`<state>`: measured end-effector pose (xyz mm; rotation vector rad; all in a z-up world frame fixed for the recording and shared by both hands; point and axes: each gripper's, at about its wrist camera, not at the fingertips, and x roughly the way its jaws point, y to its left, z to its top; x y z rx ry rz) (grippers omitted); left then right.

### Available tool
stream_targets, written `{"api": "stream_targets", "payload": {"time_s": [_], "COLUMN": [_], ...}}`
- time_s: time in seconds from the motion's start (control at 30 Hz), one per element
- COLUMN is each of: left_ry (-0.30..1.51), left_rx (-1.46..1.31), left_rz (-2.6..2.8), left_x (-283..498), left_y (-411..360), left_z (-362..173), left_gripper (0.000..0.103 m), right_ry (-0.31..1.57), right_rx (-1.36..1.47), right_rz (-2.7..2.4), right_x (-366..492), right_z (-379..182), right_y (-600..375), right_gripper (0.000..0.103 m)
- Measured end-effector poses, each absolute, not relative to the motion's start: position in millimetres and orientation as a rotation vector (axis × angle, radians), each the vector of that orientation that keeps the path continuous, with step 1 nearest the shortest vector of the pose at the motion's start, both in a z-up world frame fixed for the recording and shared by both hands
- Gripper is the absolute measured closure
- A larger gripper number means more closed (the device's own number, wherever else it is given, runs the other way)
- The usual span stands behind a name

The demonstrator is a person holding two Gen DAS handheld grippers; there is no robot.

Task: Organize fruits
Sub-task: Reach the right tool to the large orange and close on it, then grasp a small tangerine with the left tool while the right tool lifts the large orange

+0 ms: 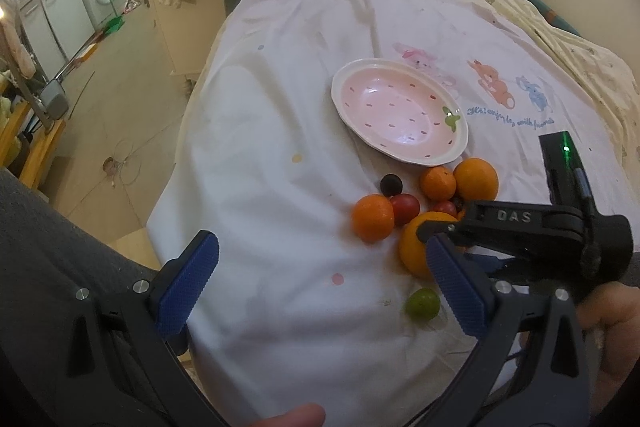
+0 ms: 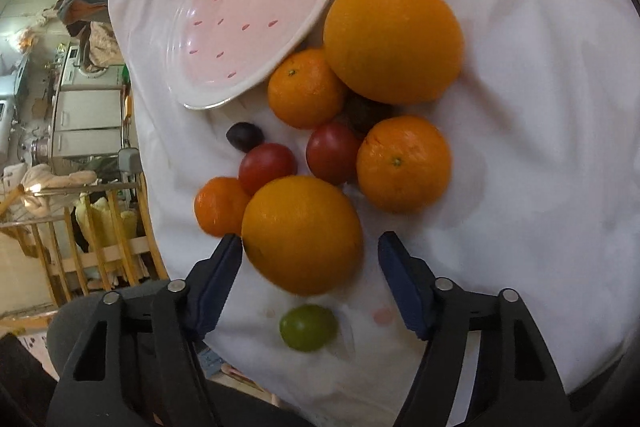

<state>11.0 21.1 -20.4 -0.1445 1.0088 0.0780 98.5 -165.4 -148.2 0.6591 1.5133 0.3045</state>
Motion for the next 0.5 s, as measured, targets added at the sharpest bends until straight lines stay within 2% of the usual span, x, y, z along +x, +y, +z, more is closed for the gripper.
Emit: {"api": "stream_targets", "payload": {"time_s": [0.07, 0.17, 0.5], "left_ry": [1.012, 1.025, 1.199], "left_rx": [-0.145, -0.142, -0.094], "left_rz": [0.078, 0.080, 0.042], "left_x": [12, 14, 38], "left_y": [21, 21, 9], "left_z": [-21, -22, -46], "left_gripper": [0.001, 0.001, 0.001], "right_ry": [1.510, 1.482, 1.340], "right_rx": [0.655, 0.620, 0.593], "right_rz": [0.319, 0.336, 0.426], "right_x": [99, 95, 84], "right_z": [-148, -140, -80], "right_y": [-162, -162, -215], "right_gripper": [0.038, 0.042, 0.043]}}
